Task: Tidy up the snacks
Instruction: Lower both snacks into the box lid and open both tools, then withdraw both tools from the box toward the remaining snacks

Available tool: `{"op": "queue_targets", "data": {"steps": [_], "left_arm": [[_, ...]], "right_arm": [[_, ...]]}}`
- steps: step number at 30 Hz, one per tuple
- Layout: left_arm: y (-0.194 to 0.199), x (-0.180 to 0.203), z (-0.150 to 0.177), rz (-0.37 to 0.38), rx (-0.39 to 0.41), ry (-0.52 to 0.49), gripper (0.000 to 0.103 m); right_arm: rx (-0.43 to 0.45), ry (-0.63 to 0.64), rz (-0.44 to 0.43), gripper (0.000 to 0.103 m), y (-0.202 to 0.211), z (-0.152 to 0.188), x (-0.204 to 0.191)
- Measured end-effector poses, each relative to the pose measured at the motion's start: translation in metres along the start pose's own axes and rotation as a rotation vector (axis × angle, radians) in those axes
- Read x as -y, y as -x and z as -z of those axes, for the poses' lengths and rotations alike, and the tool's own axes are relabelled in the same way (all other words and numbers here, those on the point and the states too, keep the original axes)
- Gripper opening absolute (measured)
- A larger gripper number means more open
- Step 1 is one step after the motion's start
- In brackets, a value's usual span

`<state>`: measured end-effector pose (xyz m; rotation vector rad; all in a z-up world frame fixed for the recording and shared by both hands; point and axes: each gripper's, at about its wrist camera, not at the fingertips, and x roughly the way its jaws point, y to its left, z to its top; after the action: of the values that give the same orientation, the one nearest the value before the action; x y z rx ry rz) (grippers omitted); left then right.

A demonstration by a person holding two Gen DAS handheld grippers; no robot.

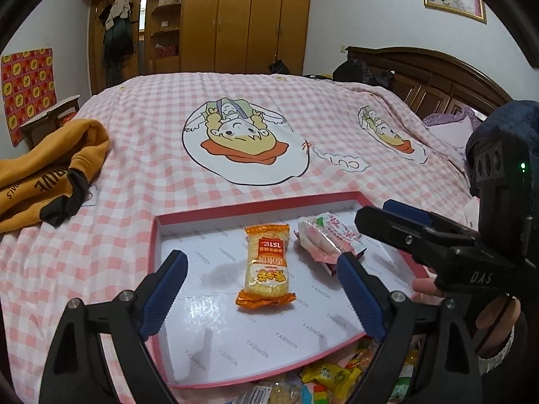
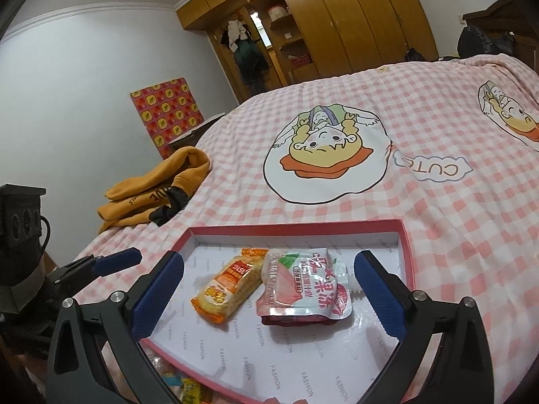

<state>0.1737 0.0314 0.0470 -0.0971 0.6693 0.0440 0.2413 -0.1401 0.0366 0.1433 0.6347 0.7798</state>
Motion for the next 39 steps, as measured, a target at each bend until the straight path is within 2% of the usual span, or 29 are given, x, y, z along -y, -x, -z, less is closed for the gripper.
{"op": "queue_targets", "data": {"steps": [5,24,31,39], "left_arm": [[0.007,-0.002,0.001,-0.026,0.005,-0.008,0.093],[0.028,0.011,0.011,-0.003,0.006,-0.034,0.093],[0.032,0.009,0.026,0.017,-0.017,-0.019,0.093],[0.034,-0.011,0.053,0.007,-0.062,0.032,0.093]], "right_arm": [[-0.012,0.012,0.005,0.103,0.005,0.000,-0.006],[-0.049,0.035,0.028,0.103,0.027,0.010,-0.018],[-0.086,0.061,0.050,0.103,0.036,0.022,-0.017],[-0.116,0.089,0.081,0.103,0.048,0.040,-0.015]]}}
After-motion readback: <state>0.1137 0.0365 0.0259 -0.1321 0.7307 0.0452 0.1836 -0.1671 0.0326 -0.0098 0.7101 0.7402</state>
